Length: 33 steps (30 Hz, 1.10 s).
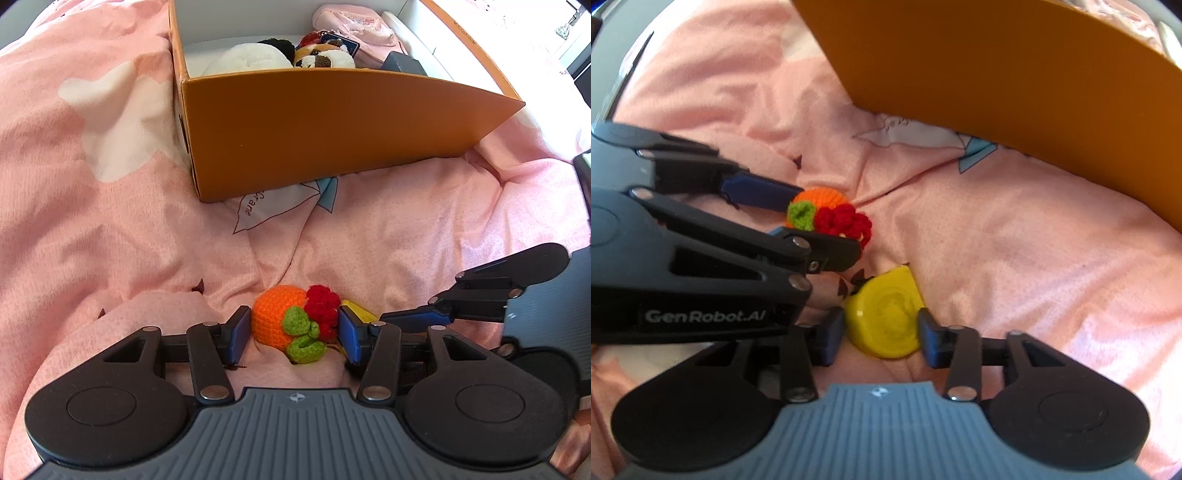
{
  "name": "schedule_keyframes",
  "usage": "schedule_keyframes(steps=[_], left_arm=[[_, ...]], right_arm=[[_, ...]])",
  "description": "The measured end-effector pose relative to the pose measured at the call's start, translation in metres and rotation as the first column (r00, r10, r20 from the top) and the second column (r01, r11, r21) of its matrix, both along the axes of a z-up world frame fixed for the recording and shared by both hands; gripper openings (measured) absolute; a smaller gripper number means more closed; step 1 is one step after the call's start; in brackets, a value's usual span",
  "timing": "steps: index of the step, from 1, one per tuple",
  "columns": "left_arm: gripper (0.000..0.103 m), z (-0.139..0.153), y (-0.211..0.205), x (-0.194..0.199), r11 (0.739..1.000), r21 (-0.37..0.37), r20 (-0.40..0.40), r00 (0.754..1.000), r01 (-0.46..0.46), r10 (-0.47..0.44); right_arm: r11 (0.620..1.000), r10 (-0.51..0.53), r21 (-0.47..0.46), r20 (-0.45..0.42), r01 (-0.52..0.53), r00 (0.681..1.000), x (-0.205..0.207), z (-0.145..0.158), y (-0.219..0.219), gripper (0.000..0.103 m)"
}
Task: Organize objects
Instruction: 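Grasp the orange crocheted fruit with the left gripper while the right grasps the yellow tape measure, then lift both items and carry them over the shoebox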
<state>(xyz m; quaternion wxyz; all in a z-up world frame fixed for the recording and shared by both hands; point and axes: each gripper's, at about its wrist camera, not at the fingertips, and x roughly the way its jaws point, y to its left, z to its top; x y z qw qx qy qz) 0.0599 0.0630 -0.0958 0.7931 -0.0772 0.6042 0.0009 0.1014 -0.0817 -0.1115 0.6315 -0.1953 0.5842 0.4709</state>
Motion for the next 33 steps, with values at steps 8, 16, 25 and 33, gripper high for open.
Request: schedule_keyframes(steps=[8,16,25,33], left_arm=[[0.057,0.003,0.002,0.002,1.000,0.002,0.009,1.000,-0.009,0.009],[0.057,0.003,0.001,0.000,1.000,0.017,-0.002,1.000,0.014,-0.014],[0.057,0.002,0.002,-0.001,1.000,0.015,0.000,1.000,0.026,-0.026],[0.057,0.011,0.005,-0.001,0.999,-0.046,0.027,1.000,0.011,-0.010]], right_arm=[[0.994,-0.107,0.028,0.082,0.105,0.991,0.008,0.019,-0.019,0.024],[0.996,-0.080,-0.030,0.131,0.085,0.988,0.015,0.003,-0.007,0.028],[0.992,-0.121,0.038,0.073,0.118,0.990,0.022,0.013,-0.021,0.025],[0.978,-0.182,0.116,0.078,0.172,0.980,0.030,0.040,-0.038,0.025]])
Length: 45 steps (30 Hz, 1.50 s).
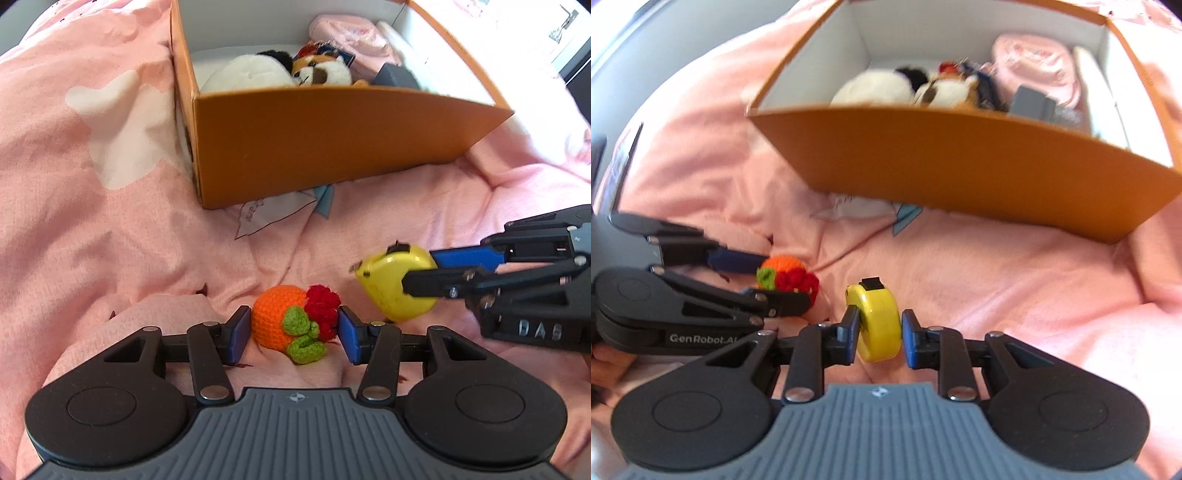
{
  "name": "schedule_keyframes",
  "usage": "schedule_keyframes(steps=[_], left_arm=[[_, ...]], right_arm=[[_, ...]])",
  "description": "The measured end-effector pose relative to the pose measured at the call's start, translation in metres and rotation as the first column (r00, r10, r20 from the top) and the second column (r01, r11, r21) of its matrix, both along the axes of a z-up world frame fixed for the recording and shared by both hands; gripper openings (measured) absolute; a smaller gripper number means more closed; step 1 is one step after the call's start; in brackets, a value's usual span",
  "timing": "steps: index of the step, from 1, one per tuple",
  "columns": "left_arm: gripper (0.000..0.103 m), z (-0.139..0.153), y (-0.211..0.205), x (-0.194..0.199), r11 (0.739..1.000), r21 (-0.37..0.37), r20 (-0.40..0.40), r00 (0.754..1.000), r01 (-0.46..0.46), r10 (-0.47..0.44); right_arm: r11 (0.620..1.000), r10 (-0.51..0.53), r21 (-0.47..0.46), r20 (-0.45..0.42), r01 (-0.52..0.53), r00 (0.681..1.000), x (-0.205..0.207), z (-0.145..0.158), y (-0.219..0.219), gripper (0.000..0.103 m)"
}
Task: Organize objects
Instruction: 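Lift both items and carry them over the shoebox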
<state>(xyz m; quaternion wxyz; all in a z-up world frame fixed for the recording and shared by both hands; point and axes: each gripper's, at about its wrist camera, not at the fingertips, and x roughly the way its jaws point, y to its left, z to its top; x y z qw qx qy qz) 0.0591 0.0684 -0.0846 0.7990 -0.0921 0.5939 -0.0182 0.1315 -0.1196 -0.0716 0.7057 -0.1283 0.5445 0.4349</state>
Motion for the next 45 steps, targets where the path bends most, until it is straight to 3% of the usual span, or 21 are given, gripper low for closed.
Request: schedule_keyframes(steps=[4,11,18,25,33,45], left_arm=[[0.057,0.020,0.000,-0.001,0.997,-0.071,0.051,0.999,0.007,-0.003],[0.057,0.063,-0.002,0.000,0.995,-0.090,0.168,0.986,0.033,-0.018],[0.057,0.100,0.003,0.020,0.998,-0.054,0.278,0.960,0.036,-0.020],[0.057,0.124,0.009,0.063,0.999,0.035,0.373,0.927,0.038,-0.048],[0.057,0.110,0.014,0.127,0.986,0.145,0.330,0.935,0.084,-0.128],[0.057,0.063,0.006,0.182,0.947,0.262,0.205,0.948,0.187,-0.244]], right_arm=[[0.998,-0.048,0.045,-0.002,0.048,0.999,0.010,0.016,-0.011,0.025],[0.986,-0.081,0.150,0.021,0.077,0.996,0.024,0.058,-0.025,0.025],[0.968,-0.107,0.236,0.097,0.082,0.989,0.044,0.100,-0.027,0.025],[0.945,-0.157,0.304,0.104,0.119,0.982,0.081,0.122,-0.013,0.025],[0.921,-0.218,0.344,0.060,0.185,0.974,0.137,0.118,0.025,0.025],[0.946,-0.230,0.236,0.000,0.224,0.973,0.198,0.056,0.090,0.025]])
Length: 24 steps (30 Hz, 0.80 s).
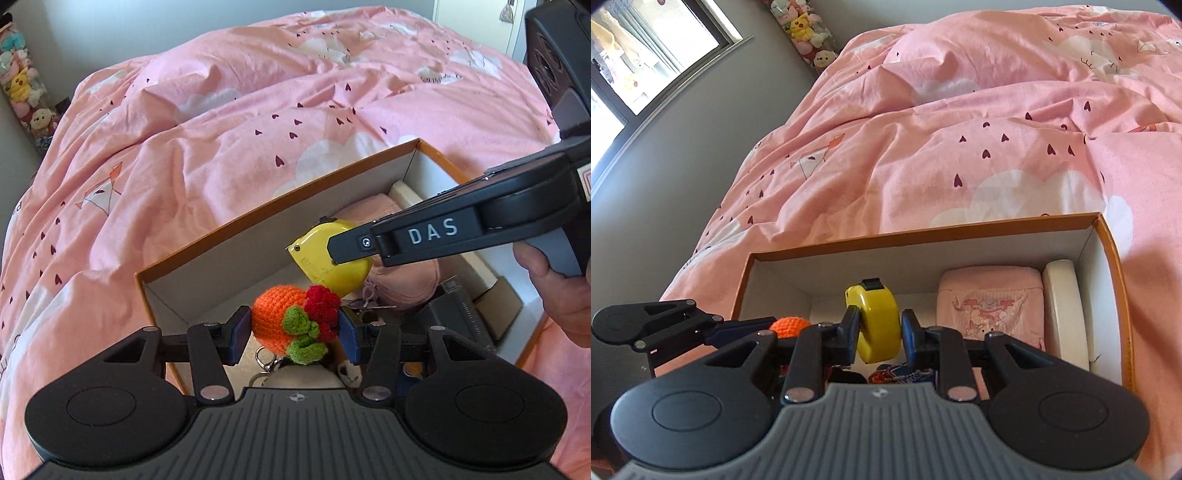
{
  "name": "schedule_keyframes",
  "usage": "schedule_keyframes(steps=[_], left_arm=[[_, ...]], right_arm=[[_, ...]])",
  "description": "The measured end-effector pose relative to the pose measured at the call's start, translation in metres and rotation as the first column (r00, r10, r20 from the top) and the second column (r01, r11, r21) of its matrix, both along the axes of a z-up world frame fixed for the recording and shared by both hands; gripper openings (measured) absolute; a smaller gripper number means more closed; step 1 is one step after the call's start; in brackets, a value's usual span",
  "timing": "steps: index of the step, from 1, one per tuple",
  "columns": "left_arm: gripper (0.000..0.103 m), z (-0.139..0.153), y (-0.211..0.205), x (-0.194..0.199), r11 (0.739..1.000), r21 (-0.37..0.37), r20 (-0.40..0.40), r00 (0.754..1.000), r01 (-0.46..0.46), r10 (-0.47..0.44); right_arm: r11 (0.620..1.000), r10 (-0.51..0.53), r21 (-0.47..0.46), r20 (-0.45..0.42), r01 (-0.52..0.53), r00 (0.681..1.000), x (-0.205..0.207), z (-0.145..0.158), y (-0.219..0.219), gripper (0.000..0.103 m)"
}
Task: Organize objects
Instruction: 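Lift both items and carry them over the shoebox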
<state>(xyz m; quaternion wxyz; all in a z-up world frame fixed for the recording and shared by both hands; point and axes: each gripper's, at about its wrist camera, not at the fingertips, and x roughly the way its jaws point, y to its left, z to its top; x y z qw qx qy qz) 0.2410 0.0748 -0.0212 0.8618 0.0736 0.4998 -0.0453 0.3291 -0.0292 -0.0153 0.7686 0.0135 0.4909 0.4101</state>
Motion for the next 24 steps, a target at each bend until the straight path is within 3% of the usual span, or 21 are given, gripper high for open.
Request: schedule_keyframes(steps=[13,24], left_arm=[[0.057,-0.025,0.004,0.026,0.997,0.060,-0.067,0.997,0.052,-0.047],[0.057,-0.030,0.008,0.032,0.995,0.086,-0.083,0.995,0.057,-0.050]], right_arm=[[0.998,0.028,-0.050,-0.091,-0.033,0.995,0.019,-0.047,0.031,0.025],[0.992,0.037,-0.113,-0.100,-0.048,0.994,0.024,-0.063,0.038,0.024]])
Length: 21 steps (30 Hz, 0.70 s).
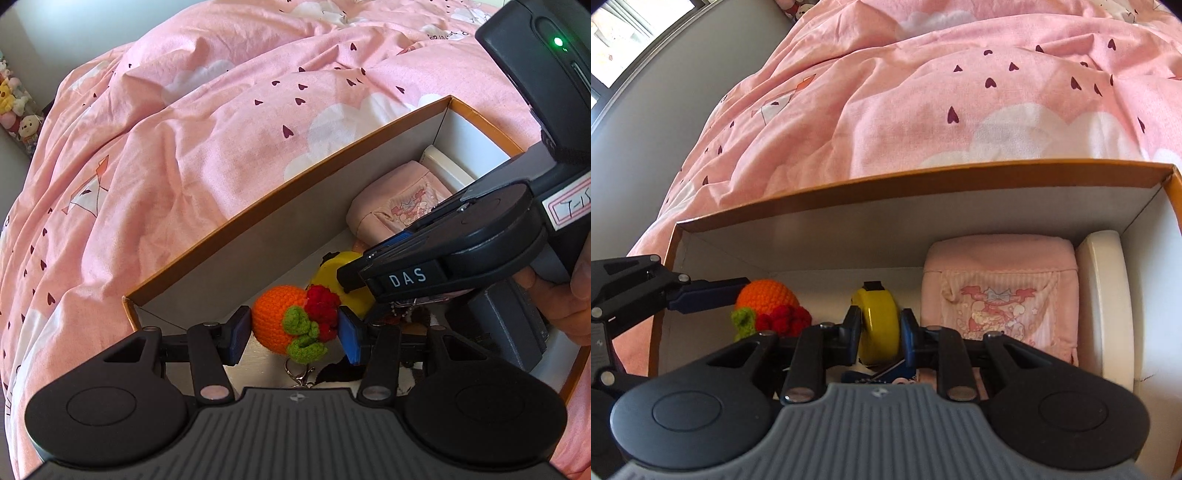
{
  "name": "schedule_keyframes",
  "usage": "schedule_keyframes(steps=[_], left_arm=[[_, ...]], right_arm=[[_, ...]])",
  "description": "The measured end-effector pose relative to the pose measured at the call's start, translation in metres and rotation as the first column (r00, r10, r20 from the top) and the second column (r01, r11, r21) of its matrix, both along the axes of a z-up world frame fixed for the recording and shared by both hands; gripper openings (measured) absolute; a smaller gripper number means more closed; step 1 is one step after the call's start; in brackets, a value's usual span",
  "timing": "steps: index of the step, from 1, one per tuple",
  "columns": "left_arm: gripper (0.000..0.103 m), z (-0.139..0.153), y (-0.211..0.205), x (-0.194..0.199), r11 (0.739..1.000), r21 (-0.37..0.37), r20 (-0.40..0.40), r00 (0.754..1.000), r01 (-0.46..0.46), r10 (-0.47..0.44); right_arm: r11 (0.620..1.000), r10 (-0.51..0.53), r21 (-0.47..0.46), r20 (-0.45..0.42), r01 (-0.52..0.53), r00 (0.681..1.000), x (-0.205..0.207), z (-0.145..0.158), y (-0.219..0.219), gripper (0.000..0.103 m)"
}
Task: Organize objects
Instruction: 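Lift both items and carry them over the shoebox, then open both grippers to release the fruit and tape measure into the shoebox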
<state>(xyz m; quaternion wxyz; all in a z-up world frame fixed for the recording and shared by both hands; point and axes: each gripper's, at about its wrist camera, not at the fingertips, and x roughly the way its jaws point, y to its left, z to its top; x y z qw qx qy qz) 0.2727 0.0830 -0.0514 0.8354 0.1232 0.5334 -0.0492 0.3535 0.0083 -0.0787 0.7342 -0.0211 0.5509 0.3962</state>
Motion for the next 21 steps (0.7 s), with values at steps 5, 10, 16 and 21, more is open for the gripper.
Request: schedule_keyframes(steps=[5,10,16,21], left_arm=[[0.057,0.001,0.001,0.000,1.000,0.016,0.000,1.000,0.009,-0.009],[0.057,0.001,0.000,-0.001,0.999,0.035,-0.002,1.000,0.021,-0.021],[0.057,0.000,-0.001,0.000,0.999,0.041,-0.003,1.000,0.020,-0.020],[0.057,-0.002,-0.003,0.000,0.998,0.059,-0.003,0.999,0.036,-0.036]], right_arm=[[1.000,0.013,-0.023,0.015,-0.012,1.000,-0.001,0.002,0.003,0.024],[0.997,0.047,-0.072,0.081,-0.041,0.996,-0.008,0.007,0.011,0.024],[0.986,0.113,-0.139,0.148,-0.093,0.982,-0.015,0.011,0.018,0.024],[0.986,0.130,-0.124,0.172,-0.109,0.976,-0.016,0.021,0.013,0.025]])
